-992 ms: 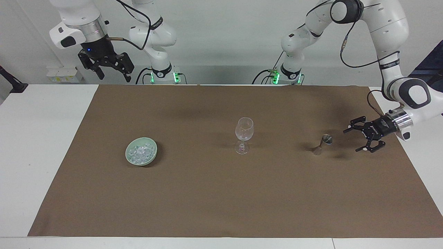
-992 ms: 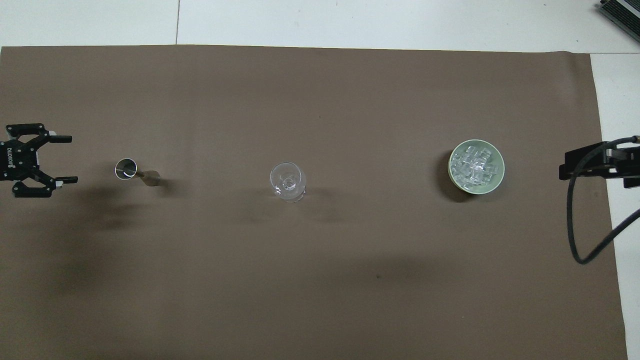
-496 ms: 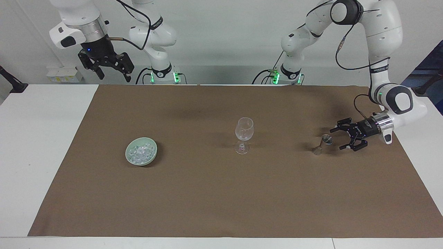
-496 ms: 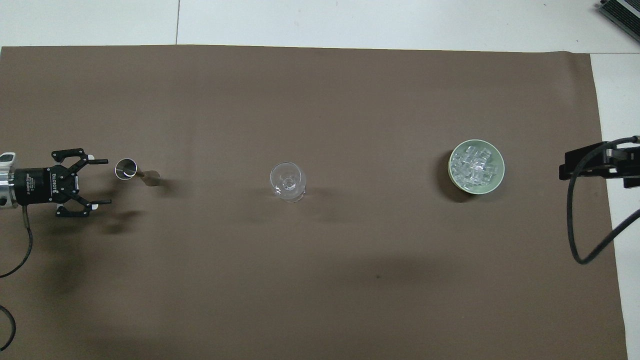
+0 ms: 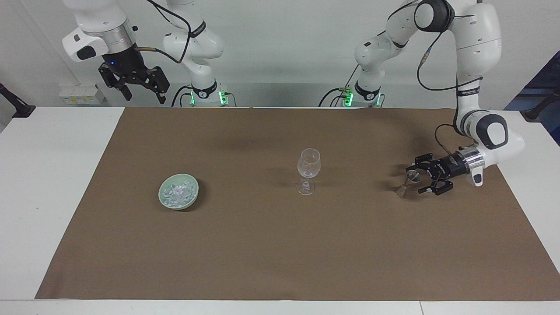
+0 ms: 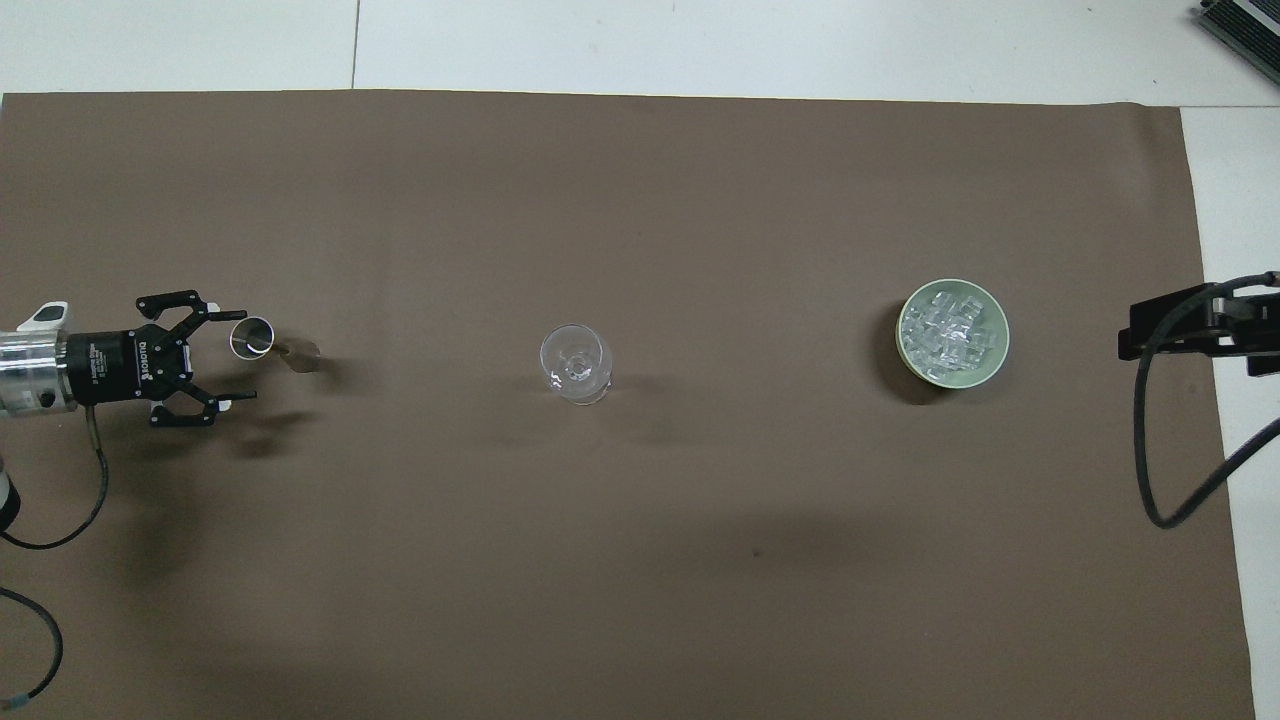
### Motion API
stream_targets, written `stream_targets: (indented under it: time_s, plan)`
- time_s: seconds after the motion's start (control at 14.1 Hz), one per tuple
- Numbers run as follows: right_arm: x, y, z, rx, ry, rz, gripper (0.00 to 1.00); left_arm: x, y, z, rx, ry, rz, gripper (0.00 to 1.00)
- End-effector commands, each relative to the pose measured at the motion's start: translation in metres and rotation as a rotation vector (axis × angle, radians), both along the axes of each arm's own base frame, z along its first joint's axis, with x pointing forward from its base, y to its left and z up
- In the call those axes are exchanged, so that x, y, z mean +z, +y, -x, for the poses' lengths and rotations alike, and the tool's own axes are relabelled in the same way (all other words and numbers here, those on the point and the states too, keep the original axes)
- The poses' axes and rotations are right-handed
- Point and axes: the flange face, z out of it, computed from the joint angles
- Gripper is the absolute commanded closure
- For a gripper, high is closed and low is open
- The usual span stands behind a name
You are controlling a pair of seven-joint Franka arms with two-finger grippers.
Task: Pour wine and add ice with both arms
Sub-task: 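Close the left gripper around the silver metal cup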
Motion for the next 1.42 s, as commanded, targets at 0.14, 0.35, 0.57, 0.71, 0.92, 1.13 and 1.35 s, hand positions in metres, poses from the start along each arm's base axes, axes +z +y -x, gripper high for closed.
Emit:
stream_targets:
  time_s: [0.14, 0.35, 0.57, 0.71, 0.92, 1.13, 1.35]
  plan:
    - [0.001, -0.001, 0.005, -0.012, -0.011, -0.023, 0.00, -0.024, -0.001, 0.001, 0.027, 0.008, -0.003, 0.00]
    - [0.001, -0.001, 0.005, -0.012, -0.011, -0.023, 0.00, -0.024, -0.003, -0.002, 0.034, -0.002, 0.010, 0.00]
    - [0.001, -0.001, 0.005, -0.012, -0.011, -0.023, 0.00, -0.021, 0.001, -0.001, 0.038, -0.003, 0.039, 0.00]
    - [0.001, -0.001, 0.005, -0.012, -0.011, -0.023, 0.00, -0.020, 0.003, 0.000, 0.038, -0.002, 0.050, 0.00]
    - [0.001, -0.001, 0.005, -0.012, -0.011, -0.023, 0.00, -0.017, 0.003, 0.000, 0.041, -0.006, 0.069, 0.00]
    - [0.001, -0.001, 0.005, -0.012, -0.011, -0.023, 0.00, -0.018, 0.005, 0.001, 0.050, -0.006, 0.079, 0.00]
    - [0.001, -0.001, 0.005, -0.012, -0.011, -0.023, 0.00, -0.019, 0.004, 0.001, 0.052, -0.006, 0.081, 0.00]
